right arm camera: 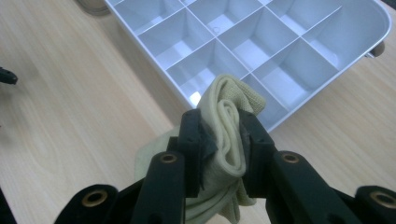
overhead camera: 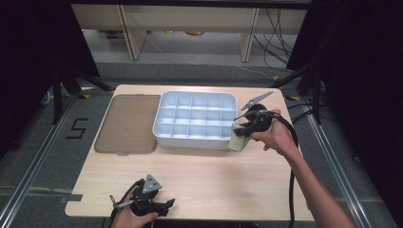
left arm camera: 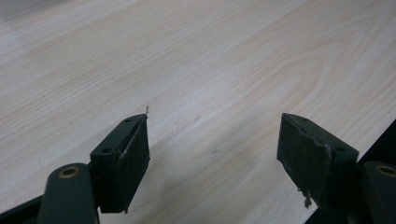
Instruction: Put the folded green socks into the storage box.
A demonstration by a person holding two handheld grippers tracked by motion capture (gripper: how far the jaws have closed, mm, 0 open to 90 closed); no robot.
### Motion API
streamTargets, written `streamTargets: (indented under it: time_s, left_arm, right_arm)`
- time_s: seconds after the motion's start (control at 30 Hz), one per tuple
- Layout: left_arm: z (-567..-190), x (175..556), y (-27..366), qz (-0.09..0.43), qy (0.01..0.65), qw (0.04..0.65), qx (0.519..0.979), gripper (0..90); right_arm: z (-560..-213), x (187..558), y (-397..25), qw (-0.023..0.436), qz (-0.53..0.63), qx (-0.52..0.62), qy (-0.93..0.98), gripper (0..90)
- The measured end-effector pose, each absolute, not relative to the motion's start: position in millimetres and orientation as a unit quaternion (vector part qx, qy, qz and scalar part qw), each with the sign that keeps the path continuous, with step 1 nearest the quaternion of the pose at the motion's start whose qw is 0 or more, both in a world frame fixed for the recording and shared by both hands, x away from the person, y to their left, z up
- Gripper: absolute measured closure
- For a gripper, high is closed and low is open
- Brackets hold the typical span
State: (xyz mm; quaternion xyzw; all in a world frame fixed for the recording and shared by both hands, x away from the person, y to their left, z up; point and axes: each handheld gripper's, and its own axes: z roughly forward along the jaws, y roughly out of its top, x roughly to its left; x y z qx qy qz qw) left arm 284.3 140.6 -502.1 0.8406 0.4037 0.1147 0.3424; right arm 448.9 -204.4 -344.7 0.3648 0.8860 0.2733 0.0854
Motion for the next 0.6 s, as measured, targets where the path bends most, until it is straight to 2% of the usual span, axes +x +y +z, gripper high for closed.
streamTargets:
  time_s: [0.6]
  left_arm:
    - [-502,284,139,0.114,0.407,0.343,0.839,24.5]
  right_arm:
    - [-343,488,-182,0.112,0.241,0.354,0.897,74.0]
